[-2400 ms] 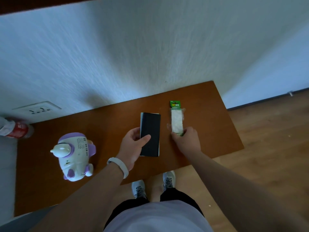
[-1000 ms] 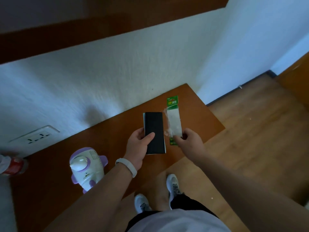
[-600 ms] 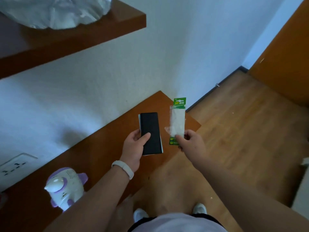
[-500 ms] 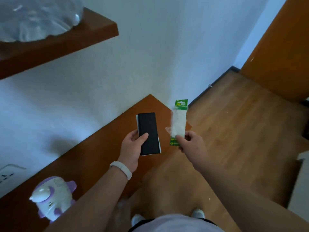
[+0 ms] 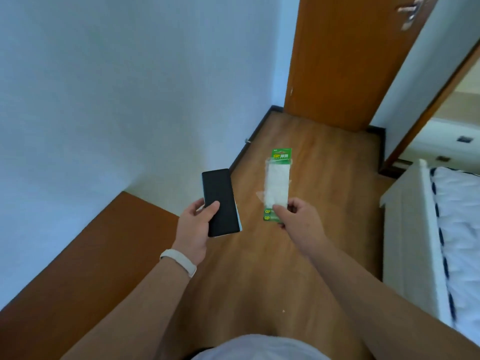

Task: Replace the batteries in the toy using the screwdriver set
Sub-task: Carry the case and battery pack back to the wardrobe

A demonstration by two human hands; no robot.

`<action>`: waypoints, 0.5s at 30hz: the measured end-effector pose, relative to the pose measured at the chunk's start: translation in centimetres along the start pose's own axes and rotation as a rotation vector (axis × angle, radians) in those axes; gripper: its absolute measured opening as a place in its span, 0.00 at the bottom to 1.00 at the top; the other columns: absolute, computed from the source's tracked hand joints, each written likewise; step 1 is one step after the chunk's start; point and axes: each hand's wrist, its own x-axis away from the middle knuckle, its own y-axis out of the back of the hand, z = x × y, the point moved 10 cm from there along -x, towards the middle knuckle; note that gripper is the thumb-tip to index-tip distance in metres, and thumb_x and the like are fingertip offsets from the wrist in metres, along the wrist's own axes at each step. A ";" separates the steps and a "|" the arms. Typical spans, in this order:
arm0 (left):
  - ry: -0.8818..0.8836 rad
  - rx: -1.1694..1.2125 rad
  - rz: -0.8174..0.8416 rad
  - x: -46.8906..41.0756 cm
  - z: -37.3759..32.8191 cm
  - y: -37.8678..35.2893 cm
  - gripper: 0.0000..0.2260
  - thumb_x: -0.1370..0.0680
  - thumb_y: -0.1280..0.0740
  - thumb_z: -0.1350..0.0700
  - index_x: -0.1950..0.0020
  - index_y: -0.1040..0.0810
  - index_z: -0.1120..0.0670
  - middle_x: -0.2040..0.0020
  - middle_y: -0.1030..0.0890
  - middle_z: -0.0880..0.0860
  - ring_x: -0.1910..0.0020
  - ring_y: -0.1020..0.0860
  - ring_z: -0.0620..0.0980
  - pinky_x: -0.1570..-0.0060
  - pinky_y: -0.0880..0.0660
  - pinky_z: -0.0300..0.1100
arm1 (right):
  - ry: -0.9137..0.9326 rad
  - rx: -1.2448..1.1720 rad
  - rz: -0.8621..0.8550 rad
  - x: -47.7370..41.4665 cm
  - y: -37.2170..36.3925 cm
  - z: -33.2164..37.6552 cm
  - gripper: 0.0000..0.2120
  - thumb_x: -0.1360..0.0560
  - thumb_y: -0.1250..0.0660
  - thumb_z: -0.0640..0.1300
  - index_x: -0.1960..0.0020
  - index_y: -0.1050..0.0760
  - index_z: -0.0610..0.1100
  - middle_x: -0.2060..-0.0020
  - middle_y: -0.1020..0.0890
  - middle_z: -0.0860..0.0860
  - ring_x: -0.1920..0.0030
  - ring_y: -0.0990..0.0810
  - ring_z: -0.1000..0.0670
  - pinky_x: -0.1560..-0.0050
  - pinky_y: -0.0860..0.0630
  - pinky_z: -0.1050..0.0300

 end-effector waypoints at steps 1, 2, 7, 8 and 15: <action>-0.001 -0.015 0.028 -0.2 -0.1 -2.2 0.16 0.21 0.30 0.57 0.34 0.25 0.54 0.43 0.16 0.55 0.46 0.16 0.54 0.45 0.19 0.55 | -0.003 -0.015 -0.022 -0.4 1.8 -0.2 0.05 0.26 0.30 0.50 0.57 0.20 0.48 0.65 0.16 0.48 0.68 0.21 0.54 0.61 0.21 0.49; -0.001 -0.028 0.049 -0.5 -0.1 -4.1 0.15 0.21 0.30 0.57 0.35 0.25 0.54 0.43 0.16 0.55 0.46 0.16 0.54 0.45 0.19 0.55 | -0.008 -0.027 -0.040 -0.7 3.5 -0.5 0.05 0.26 0.30 0.50 0.57 0.20 0.48 0.65 0.17 0.49 0.68 0.21 0.54 0.62 0.22 0.51; -0.014 -0.095 0.171 -1.8 -0.3 -12.9 0.15 0.22 0.30 0.57 0.36 0.23 0.55 0.43 0.15 0.55 0.46 0.16 0.55 0.44 0.20 0.55 | -0.055 -0.082 -0.121 -2.0 10.2 -2.1 0.06 0.24 0.31 0.49 0.53 0.21 0.47 0.62 0.16 0.50 0.68 0.22 0.56 0.66 0.25 0.60; -0.013 -0.103 0.194 -2.0 -0.3 -14.1 0.15 0.22 0.30 0.58 0.36 0.23 0.55 0.44 0.15 0.55 0.46 0.16 0.54 0.46 0.19 0.54 | -0.067 -0.094 -0.136 -2.3 11.0 -2.4 0.06 0.24 0.31 0.50 0.53 0.21 0.47 0.61 0.16 0.49 0.67 0.22 0.54 0.65 0.24 0.60; 0.022 -0.196 0.336 -6.3 0.4 -21.5 0.18 0.22 0.29 0.54 0.33 0.25 0.53 0.43 0.16 0.54 0.45 0.16 0.54 0.46 0.18 0.56 | -0.154 -0.125 -0.234 -6.0 14.5 -3.9 0.06 0.24 0.31 0.53 0.54 0.22 0.51 0.60 0.16 0.52 0.56 0.16 0.44 0.61 0.21 0.57</action>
